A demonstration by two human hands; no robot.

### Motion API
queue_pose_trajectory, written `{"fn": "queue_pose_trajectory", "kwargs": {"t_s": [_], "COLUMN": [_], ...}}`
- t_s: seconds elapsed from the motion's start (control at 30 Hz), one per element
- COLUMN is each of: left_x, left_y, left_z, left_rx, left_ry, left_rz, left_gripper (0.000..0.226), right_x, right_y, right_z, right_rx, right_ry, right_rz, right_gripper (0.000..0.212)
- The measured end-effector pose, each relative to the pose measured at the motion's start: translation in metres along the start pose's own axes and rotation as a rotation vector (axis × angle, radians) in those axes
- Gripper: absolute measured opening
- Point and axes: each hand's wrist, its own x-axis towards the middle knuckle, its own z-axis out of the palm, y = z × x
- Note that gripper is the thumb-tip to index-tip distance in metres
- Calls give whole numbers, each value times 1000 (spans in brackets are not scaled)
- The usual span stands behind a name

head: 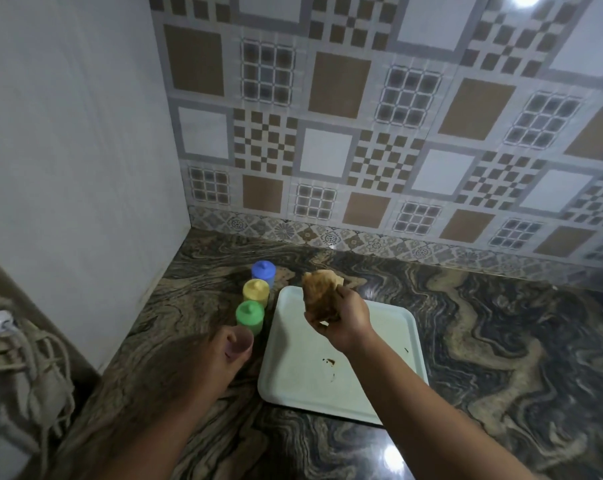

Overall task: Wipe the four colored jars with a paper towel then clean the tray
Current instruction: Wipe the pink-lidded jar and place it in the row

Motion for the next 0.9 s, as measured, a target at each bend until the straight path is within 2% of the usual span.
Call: {"fn": "queue_pose_trajectory", "kwargs": {"t_s": [0.23,0.43,0.57,0.63,0.73,0.77,0.83,0.9], "left_x": [0,-2,-5,-7,-8,-7,-3,6], "left_y": [14,-1,1,14,50,66,94,117], "left_z": [3,9,9,7,18,27,55,86], "left_rx": [-11,22,113,197,317,320,292,319], "left_ry": [-2,-38,-46,58,172,154,4,-184], "left_rz": [-15,-18,-17,51,274,350,430,409], "left_gripper": [35,48,58,65,67,64,60,64], "right_x": [4,-3,-4,-3,-1,-1,0,0], "right_y": [-3,-11,-20,-27,-39,-42,-47,-51], "right_z": [-8,-23,-47,-61,-88,-96,-112,-125], "right_rx": [27,47,98,122,121,123,131,158], "right_ry": [23,33,100,129,201,217,242,284], "right_rz": [-32,-52,-61,-87,-143,-156,-171,-176], "right_gripper": [29,27,33,32,26,27,29,34]}}
